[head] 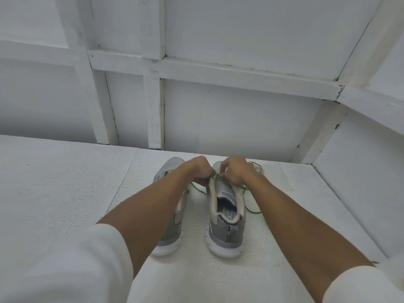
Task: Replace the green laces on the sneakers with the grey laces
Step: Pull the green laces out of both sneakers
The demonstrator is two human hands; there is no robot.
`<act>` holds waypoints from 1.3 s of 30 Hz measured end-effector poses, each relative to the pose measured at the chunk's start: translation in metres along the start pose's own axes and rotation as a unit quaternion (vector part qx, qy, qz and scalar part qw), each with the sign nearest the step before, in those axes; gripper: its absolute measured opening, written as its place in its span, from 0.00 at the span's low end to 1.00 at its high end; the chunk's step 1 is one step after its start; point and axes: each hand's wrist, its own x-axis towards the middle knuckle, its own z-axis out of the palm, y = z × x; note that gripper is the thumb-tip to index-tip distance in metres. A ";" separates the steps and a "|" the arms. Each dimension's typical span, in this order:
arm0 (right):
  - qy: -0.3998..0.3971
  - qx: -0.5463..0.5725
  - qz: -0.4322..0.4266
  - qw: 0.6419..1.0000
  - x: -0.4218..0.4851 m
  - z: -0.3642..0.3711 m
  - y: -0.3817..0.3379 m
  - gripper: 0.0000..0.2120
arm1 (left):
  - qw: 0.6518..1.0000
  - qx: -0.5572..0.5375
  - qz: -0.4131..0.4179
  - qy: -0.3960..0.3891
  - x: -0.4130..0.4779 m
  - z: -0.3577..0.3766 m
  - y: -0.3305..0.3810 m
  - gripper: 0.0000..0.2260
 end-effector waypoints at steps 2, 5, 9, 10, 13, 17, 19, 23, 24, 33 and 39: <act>0.027 -0.003 0.006 1.000 -0.001 -0.005 0.000 0.02 | 1.000 0.002 0.003 0.003 0.001 -0.001 -0.001 0.09; 0.080 -0.043 0.030 0.995 -0.004 -0.019 0.003 0.05 | 1.000 0.000 0.001 0.002 0.002 -0.003 -0.001 0.11; 0.178 -0.085 0.130 0.972 -0.007 -0.033 0.020 0.13 | 1.000 -0.006 0.003 -0.004 0.001 -0.005 -0.002 0.11; 0.187 -0.079 0.146 0.968 -0.007 -0.034 0.023 0.15 | 1.000 -0.007 0.004 -0.004 0.002 -0.004 -0.002 0.11; 0.143 -0.042 0.089 0.985 -0.007 -0.032 0.018 0.20 | 1.000 -0.001 0.004 -0.004 0.004 -0.004 -0.002 0.10; 0.001 -0.048 -0.006 0.999 -0.006 -0.010 -0.005 0.12 | 1.000 0.005 0.002 -0.001 0.004 -0.004 -0.002 0.07; -0.013 -0.055 0.003 0.998 -0.006 -0.003 -0.008 0.06 | 1.000 0.000 0.003 0.000 0.004 -0.004 -0.003 0.08; 0.084 -0.058 0.059 0.993 -0.005 -0.021 0.005 0.08 | 1.000 -0.010 0.007 -0.004 0.005 -0.004 -0.004 0.10; 0.122 -0.061 0.086 0.987 -0.005 -0.028 0.012 0.09 | 1.000 -0.011 0.008 -0.004 0.006 -0.004 -0.004 0.11; 0.010 0.029 -0.010 0.999 -0.002 -0.017 0.001 0.23 | 1.000 0.002 0.007 -0.007 0.007 -0.004 -0.004 0.11; 0.027 0.003 -0.007 1.000 -0.003 -0.009 -0.001 0.03 | 1.000 0.000 0.010 -0.005 0.009 -0.003 -0.004 0.11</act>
